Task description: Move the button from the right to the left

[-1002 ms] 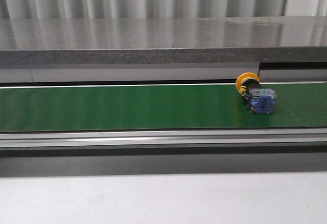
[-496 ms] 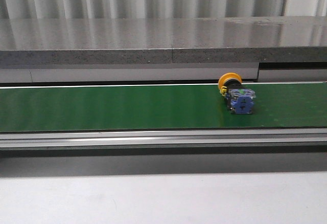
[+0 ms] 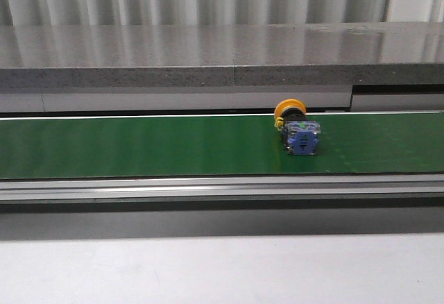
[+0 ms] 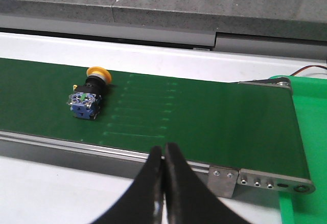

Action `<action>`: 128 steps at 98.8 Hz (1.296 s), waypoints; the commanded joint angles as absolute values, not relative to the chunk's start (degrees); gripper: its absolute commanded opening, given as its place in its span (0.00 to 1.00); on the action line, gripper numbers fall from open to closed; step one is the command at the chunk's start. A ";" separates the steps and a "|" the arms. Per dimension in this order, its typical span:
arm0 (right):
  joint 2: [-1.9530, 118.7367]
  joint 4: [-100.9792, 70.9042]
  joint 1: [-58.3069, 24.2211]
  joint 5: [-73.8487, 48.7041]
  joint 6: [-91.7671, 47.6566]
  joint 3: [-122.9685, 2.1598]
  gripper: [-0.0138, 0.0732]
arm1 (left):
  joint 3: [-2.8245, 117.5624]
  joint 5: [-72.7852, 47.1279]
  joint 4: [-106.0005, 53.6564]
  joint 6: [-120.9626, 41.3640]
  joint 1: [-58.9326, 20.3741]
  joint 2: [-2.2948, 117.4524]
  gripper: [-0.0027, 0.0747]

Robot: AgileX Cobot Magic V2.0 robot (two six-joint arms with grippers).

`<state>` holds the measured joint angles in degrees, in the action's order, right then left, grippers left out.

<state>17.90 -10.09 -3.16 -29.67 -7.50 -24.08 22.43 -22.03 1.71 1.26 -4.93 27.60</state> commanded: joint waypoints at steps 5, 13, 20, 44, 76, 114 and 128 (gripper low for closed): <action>18.25 -10.79 -3.11 -25.03 -7.77 -25.42 0.08 | 24.03 -11.89 1.14 2.02 -5.09 30.65 0.81; 18.25 -10.79 -3.11 -25.03 -7.77 -25.42 0.08 | 24.13 -9.16 -0.61 2.02 -5.09 31.93 0.81; 18.25 -10.79 -3.11 -25.03 -7.77 -25.42 0.08 | 25.33 -9.96 -1.13 2.02 -5.09 33.12 0.81; 18.25 -10.79 -3.11 -25.03 -7.77 -25.42 0.08 | 38.31 -24.06 -2.22 2.02 -5.09 40.45 0.81; 18.25 -10.79 -3.11 -25.03 -7.77 -25.42 0.08 | 56.88 -43.40 -17.03 -2.72 -5.09 58.37 0.81; 18.25 -10.79 -3.11 -25.03 -7.77 -25.42 0.08 | 71.92 -53.94 -20.28 -0.46 -16.12 78.54 0.81; 18.25 -10.79 -3.11 -25.03 -7.77 -25.42 0.08 | 76.42 -54.48 -19.77 3.00 -21.67 84.85 0.81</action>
